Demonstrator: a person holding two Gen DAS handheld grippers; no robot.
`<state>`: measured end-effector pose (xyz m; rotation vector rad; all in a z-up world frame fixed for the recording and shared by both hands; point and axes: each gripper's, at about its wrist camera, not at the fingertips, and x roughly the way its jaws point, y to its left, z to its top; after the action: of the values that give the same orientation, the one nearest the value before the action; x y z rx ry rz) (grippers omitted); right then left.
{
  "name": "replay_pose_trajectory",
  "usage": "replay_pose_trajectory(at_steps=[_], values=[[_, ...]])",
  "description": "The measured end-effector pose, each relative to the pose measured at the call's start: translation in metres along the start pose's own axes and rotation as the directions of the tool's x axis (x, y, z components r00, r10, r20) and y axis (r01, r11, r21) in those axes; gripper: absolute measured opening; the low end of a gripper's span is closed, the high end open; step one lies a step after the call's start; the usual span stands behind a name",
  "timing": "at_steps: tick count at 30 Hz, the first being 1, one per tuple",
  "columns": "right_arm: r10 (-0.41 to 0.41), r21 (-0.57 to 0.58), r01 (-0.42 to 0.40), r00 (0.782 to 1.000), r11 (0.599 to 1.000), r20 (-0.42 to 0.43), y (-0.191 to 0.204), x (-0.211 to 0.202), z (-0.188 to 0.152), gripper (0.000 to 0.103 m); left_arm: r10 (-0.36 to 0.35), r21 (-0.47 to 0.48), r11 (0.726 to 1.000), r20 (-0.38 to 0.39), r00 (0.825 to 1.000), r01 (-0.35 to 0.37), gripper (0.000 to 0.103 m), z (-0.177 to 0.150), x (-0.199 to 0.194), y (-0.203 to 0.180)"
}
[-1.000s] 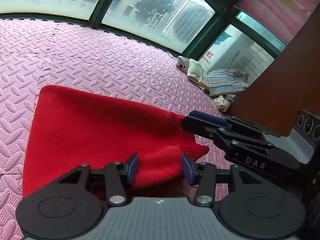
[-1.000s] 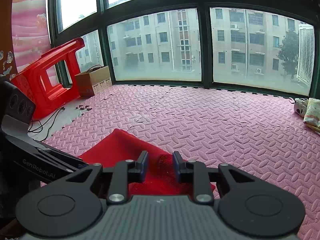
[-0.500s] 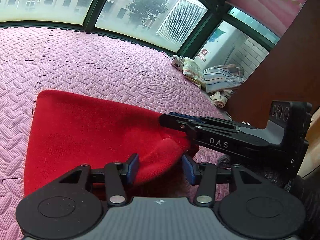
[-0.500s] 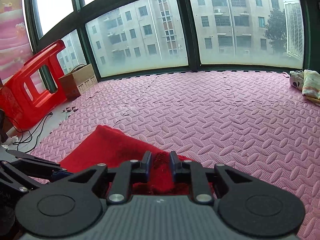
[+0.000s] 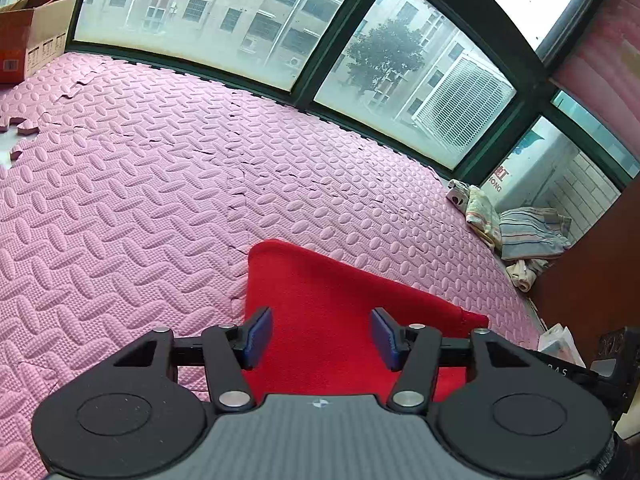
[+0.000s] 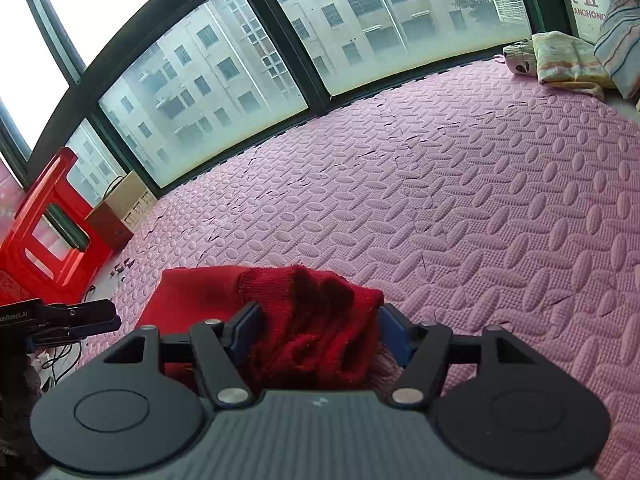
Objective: Fold clothes
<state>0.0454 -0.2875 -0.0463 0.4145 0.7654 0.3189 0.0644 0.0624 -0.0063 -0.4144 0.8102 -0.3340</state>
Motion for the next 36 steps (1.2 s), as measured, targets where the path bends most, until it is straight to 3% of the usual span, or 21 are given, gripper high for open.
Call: replay_pose_trajectory(at_steps=[9, 19, 26, 29, 36], values=[[0.077, 0.185, -0.069, 0.996, 0.98, -0.036, -0.023, 0.011, -0.01, 0.074, 0.016, -0.073, 0.997, -0.064, 0.998, -0.021, 0.068, -0.008, 0.019, 0.019], [0.1, 0.181, -0.088, 0.993, 0.98, -0.06, -0.015, 0.015, -0.009, 0.071, 0.035, -0.055, 0.998, -0.13, 0.991, -0.042, 0.071, -0.016, 0.036, 0.014], [0.058, 0.168, -0.044, 0.995, 0.985, -0.081, -0.009, 0.017, -0.004, 0.064, 0.056, -0.019, 0.998, -0.149, 0.987, -0.06, 0.068, -0.017, 0.041, 0.005], [0.012, 0.142, -0.001, 0.997, 0.99, -0.081, -0.003, 0.018, -0.002, 0.077, 0.062, -0.015, 0.998, -0.155, 0.986, -0.065, 0.068, -0.016, 0.041, 0.005], [0.014, 0.132, -0.001, 0.996, 0.991, -0.093, 0.001, 0.024, 0.0, 0.079, 0.064, -0.006, 0.998, -0.154, 0.986, -0.066, 0.068, -0.016, 0.042, 0.004]])
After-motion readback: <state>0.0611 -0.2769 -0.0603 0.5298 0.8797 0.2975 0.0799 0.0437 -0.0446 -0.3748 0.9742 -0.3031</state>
